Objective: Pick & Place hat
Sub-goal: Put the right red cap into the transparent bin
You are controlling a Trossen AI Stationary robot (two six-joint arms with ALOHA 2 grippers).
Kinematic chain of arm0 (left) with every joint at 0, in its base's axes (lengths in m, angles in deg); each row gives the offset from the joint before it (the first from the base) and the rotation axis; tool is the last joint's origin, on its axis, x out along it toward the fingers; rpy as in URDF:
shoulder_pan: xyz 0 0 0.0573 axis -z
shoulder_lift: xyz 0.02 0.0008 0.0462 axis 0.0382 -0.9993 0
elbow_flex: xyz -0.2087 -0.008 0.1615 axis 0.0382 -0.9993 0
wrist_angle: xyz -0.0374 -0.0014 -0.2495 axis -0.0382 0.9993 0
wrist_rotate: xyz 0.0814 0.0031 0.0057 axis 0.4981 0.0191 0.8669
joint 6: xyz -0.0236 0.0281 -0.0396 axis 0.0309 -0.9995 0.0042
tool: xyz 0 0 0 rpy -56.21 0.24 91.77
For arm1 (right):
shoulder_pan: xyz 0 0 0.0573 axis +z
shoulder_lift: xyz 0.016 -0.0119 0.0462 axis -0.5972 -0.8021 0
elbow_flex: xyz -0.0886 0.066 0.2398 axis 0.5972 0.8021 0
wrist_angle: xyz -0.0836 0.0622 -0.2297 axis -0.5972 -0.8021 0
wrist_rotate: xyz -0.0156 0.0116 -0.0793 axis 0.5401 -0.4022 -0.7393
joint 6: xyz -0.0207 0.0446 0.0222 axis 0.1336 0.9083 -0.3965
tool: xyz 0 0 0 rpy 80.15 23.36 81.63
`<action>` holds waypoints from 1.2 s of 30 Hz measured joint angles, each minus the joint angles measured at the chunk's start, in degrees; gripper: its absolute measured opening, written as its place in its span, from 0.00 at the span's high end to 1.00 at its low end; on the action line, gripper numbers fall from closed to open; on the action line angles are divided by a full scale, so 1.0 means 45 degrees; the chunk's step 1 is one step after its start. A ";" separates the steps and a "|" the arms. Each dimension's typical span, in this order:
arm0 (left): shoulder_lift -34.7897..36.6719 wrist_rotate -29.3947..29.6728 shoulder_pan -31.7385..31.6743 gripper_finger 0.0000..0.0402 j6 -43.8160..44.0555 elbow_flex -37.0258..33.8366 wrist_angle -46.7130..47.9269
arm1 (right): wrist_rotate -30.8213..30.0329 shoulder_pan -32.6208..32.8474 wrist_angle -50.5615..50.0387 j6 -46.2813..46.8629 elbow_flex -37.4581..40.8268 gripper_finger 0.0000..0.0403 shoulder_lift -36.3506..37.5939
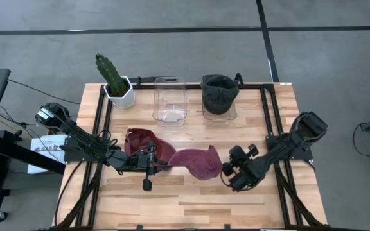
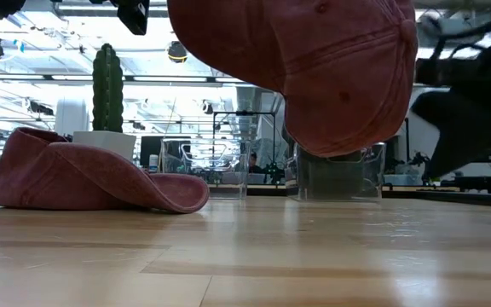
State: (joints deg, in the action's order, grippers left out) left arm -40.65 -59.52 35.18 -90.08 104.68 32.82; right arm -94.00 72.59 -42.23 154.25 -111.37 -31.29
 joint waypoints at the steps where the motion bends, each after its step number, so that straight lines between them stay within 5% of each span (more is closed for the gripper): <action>1: 0.0000 0.0000 0.0000 0.96 0.0000 0.0000 -0.0021 | 0.0018 -0.0154 0.0177 -0.0172 0.0000 1.00 -0.0106; 20: 0.0000 -0.0010 0.0005 0.96 0.0092 0.0000 -0.0038 | -0.2336 -0.2304 0.1086 -0.6216 -0.2972 1.00 -0.0462; 30: 0.0000 -0.0007 0.0005 0.96 0.0092 0.0005 0.0122 | -0.4662 -0.2044 -0.2455 -0.4079 -0.3512 1.00 -0.0457; 36: -0.0005 -0.0059 0.0005 0.96 0.0092 0.0005 0.0186 | -0.5532 -0.0621 -0.2220 -0.3400 -0.3521 1.00 -0.0130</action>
State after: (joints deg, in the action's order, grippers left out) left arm -40.67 -59.78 35.21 -89.66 104.70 33.66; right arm -118.90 69.79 -52.22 138.96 -127.22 -31.88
